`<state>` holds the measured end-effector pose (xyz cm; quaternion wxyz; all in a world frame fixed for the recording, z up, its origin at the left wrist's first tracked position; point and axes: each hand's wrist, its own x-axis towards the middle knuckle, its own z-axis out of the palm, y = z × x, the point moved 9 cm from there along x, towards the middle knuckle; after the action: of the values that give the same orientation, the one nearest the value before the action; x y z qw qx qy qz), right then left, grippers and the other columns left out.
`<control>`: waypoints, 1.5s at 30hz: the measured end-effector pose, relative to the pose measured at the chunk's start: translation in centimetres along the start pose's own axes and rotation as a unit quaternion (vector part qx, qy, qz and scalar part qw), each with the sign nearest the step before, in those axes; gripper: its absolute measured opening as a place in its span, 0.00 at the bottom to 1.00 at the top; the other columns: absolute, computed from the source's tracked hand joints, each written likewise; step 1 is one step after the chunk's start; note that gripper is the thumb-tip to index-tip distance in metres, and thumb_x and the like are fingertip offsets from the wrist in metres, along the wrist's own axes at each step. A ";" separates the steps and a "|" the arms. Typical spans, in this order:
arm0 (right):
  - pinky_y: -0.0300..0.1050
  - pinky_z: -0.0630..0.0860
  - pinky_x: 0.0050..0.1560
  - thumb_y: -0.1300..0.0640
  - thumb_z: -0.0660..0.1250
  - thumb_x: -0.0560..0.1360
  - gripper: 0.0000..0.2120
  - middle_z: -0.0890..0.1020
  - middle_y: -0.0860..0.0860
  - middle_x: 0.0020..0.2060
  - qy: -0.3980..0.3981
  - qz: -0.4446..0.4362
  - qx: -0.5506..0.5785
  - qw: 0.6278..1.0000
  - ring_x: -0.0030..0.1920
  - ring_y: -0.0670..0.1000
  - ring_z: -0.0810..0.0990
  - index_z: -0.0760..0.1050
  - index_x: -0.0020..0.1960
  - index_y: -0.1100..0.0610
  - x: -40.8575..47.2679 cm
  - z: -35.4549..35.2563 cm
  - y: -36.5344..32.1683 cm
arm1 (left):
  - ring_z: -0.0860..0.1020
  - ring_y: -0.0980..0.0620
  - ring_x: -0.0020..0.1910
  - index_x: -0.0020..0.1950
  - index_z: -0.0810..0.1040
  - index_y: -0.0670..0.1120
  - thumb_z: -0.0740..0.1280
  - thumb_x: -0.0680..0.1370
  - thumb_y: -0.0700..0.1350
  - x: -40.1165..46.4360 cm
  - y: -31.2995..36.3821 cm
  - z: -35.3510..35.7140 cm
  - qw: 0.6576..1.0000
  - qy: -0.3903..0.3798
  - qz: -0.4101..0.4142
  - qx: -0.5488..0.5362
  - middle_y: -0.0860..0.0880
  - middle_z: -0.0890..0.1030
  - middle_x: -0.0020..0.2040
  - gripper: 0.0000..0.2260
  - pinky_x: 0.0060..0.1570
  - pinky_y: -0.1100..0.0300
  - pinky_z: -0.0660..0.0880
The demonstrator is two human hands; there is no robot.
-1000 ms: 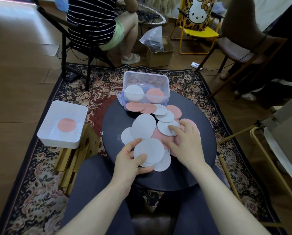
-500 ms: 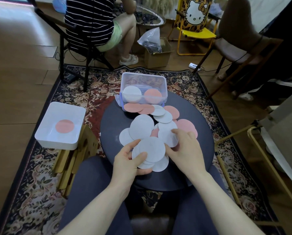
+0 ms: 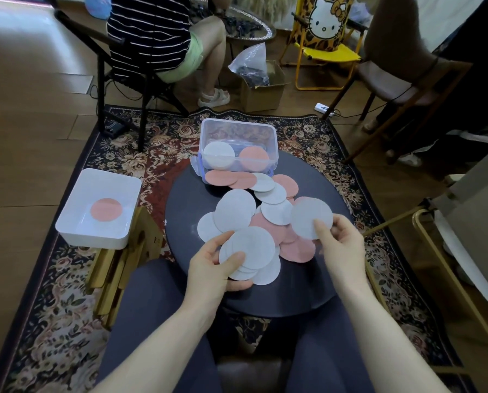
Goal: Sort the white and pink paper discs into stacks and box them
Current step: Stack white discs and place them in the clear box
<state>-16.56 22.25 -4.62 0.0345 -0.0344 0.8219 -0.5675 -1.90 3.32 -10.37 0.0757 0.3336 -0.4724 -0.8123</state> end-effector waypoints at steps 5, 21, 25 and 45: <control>0.29 0.67 0.26 0.65 0.66 0.77 0.05 0.79 0.43 0.25 -0.071 0.076 0.156 0.982 0.25 0.41 0.73 0.76 0.44 0.57 -2.4 2.5 0.8 | 0.84 0.50 0.47 0.58 0.78 0.48 0.70 0.75 0.34 -0.1 0.0 0.0 1.000 0.004 0.002 0.010 0.48 0.85 0.51 0.15 0.35 0.55 0.81; 0.35 0.73 0.39 0.66 0.67 0.75 0.09 0.84 0.49 0.37 -0.171 0.010 0.099 0.980 0.37 0.43 0.78 0.78 0.48 0.51 -6.1 5.2 0.2 | 0.82 0.46 0.48 0.51 0.81 0.47 0.67 0.76 0.33 -0.7 1.7 1.6 0.985 -0.068 0.098 0.122 0.46 0.85 0.46 0.11 0.48 0.53 0.80; 0.46 0.75 0.48 0.64 0.67 0.76 0.13 0.83 0.46 0.41 -0.184 -0.074 -0.013 0.980 0.43 0.48 0.79 0.77 0.48 0.45 -6.6 4.8 0.1 | 0.79 0.55 0.52 0.52 0.80 0.55 0.63 0.78 0.34 -1.6 2.2 2.5 0.946 -0.091 0.180 0.255 0.57 0.83 0.48 0.16 0.55 0.61 0.73; 0.46 0.78 0.53 0.66 0.64 0.77 0.20 0.83 0.42 0.49 -0.131 -0.092 -0.057 0.985 0.49 0.44 0.82 0.77 0.59 0.42 -7.5 4.4 1.0 | 0.75 0.52 0.59 0.60 0.74 0.59 0.55 0.77 0.38 -1.4 1.1 2.9 0.893 -0.092 0.247 0.366 0.59 0.79 0.57 0.20 0.60 0.49 0.70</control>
<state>-8.64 19.22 -6.99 0.0880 -0.1860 0.8344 -0.5114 -2.81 5.41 -7.86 0.1028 0.1343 -0.8082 -0.5641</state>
